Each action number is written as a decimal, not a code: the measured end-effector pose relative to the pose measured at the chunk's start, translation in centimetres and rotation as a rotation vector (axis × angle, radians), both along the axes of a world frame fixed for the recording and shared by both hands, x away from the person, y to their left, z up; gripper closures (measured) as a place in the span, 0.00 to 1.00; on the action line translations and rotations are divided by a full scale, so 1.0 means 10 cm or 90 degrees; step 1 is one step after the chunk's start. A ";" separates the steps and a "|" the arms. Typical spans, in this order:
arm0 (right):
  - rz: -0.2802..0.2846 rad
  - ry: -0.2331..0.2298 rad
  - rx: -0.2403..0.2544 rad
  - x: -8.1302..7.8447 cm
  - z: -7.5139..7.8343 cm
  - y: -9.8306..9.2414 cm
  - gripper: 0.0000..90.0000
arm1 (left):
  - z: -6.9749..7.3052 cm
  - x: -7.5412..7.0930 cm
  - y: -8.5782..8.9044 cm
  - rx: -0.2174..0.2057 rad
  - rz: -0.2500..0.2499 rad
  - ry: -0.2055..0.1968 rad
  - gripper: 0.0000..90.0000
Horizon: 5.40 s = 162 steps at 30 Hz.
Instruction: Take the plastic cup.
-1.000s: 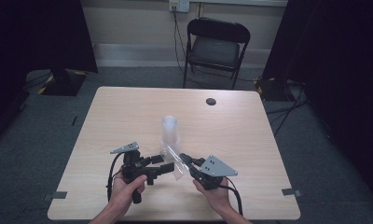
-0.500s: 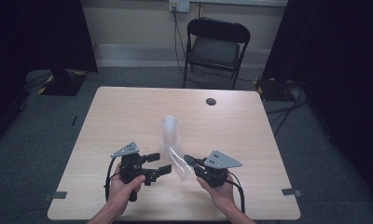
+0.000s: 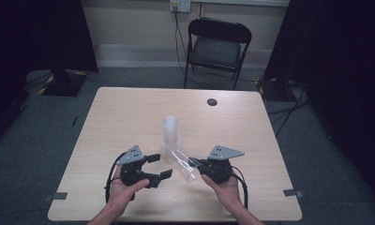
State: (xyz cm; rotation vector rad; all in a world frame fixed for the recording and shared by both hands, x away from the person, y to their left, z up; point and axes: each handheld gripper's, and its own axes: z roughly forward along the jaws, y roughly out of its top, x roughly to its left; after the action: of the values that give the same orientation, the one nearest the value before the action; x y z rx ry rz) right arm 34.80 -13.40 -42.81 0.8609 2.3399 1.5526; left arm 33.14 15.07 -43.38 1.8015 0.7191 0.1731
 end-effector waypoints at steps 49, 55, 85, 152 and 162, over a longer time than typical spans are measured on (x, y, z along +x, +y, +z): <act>0.154 0.268 -0.162 0.23 -0.10 0.32 1.00 | -0.20 -0.17 -0.41 0.306 -0.167 -0.168 0.19; 0.161 0.277 -0.164 0.25 -0.09 0.36 1.00 | -0.20 -0.19 -0.42 0.295 -0.170 -0.178 0.22; 0.154 0.320 -0.168 0.30 -0.17 0.65 0.99 | -0.14 -0.30 -0.51 0.286 -0.166 -0.224 0.28; 0.094 0.221 -0.067 0.36 0.01 0.47 0.80 | -0.20 -0.07 -0.23 0.164 -0.056 -0.107 0.34; 0.089 0.191 -0.040 0.33 0.07 0.43 0.80 | -0.20 -0.04 -0.11 0.141 -0.016 -0.097 0.33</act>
State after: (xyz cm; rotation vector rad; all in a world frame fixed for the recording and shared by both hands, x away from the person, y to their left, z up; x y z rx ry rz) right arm 38.11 -9.05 -42.09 0.9955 2.6947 1.4790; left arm 32.70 13.94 -45.36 1.9825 0.5862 0.3817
